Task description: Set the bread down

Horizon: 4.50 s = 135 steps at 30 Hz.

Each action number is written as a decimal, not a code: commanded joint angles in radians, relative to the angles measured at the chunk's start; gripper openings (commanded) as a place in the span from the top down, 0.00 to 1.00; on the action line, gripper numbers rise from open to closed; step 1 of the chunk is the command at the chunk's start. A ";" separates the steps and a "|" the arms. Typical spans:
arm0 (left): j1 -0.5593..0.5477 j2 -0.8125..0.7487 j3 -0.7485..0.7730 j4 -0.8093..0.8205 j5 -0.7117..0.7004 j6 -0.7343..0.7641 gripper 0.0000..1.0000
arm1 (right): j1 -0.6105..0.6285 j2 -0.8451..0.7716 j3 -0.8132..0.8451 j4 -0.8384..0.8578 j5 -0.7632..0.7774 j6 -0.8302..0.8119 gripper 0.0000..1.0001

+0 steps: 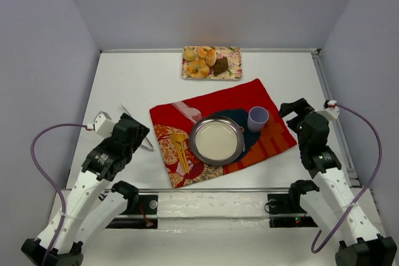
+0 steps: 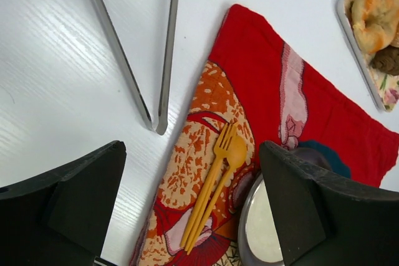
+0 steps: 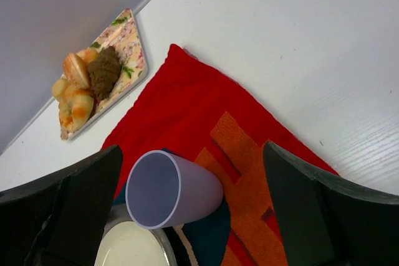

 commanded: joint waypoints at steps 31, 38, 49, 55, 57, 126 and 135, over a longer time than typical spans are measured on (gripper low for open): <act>0.248 0.577 -0.046 0.326 0.045 0.097 0.01 | -0.003 -0.037 0.025 0.014 -0.041 -0.030 0.00; 0.272 0.658 -0.052 0.380 0.044 0.101 0.01 | -0.003 -0.023 0.027 0.017 -0.036 -0.030 0.00; 0.344 0.801 -0.058 0.441 0.042 0.128 0.01 | -0.003 -0.014 0.022 0.023 -0.010 -0.041 0.00; 0.374 0.871 -0.035 0.481 0.050 0.154 0.01 | -0.003 -0.018 0.022 0.024 -0.015 -0.041 0.00; 0.384 0.890 -0.031 0.485 0.056 0.166 0.02 | -0.003 -0.018 0.022 0.024 -0.012 -0.044 0.00; -0.177 1.374 1.074 0.369 0.105 1.143 0.43 | -0.003 0.003 0.011 0.060 -0.044 -0.055 0.00; -0.177 1.480 1.190 0.280 0.054 1.151 0.42 | -0.003 0.011 0.013 0.061 -0.042 -0.059 0.00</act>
